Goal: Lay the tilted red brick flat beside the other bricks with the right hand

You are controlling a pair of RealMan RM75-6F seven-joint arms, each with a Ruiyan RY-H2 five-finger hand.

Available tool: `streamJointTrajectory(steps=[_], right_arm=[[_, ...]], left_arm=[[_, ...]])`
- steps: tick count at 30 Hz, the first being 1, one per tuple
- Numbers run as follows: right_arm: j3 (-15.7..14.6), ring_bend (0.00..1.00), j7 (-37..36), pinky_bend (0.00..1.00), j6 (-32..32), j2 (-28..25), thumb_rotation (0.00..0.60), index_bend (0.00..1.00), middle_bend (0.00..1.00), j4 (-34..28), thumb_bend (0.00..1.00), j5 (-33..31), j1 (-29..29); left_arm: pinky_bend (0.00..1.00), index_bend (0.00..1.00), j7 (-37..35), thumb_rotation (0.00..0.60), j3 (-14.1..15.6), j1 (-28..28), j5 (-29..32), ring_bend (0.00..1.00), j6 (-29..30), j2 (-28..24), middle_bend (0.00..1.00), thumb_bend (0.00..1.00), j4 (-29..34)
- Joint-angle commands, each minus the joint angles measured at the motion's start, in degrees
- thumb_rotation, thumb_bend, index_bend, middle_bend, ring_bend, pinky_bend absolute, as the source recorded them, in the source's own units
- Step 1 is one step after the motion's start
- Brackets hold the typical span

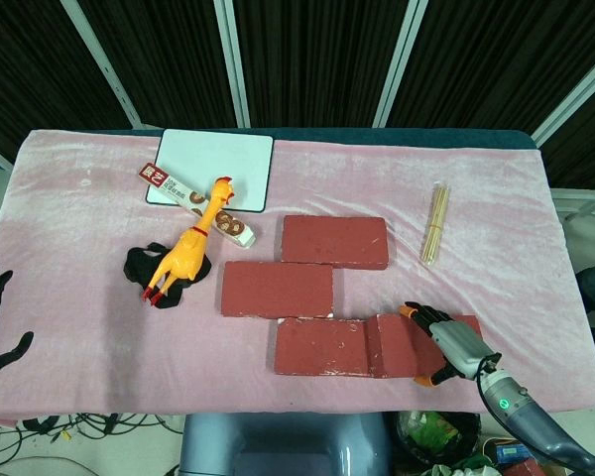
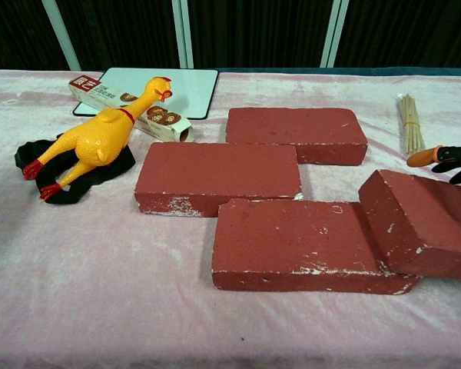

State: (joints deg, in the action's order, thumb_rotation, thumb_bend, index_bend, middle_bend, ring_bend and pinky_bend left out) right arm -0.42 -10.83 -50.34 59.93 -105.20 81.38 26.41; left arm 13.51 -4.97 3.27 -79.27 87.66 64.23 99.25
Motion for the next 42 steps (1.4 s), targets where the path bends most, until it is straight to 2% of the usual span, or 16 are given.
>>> streamJointTrajectory(steps=[1,35,42], right_arm=[[0.0,0.0,0.01,0.1,0.0,0.07,0.6,0.0,0.0,0.04,0.0,-0.08,0.04],[-0.11,0.0,1.41,0.1,0.9,0.18,0.6,0.0,0.0,-0.24,0.0,-0.59,1.11],[-0.23,0.05,2.21,0.1,2.01,0.05,0.6,0.0,0.1,-0.19,0.0,-1.2,1.68]], left_arm=[[0.0,0.09,0.0,0.6,0.0,0.0,0.03,0.0,-0.01,0.0,0.03,0.25,0.01],[0.0,0.09,0.19,0.6,0.02,0.05,-0.11,0.0,0.05,0.1,0.03,0.25,-0.04],[0.0,0.09,0.15,0.6,-0.03,0.06,0.03,0.0,0.01,0.09,0.03,0.25,-0.15]])
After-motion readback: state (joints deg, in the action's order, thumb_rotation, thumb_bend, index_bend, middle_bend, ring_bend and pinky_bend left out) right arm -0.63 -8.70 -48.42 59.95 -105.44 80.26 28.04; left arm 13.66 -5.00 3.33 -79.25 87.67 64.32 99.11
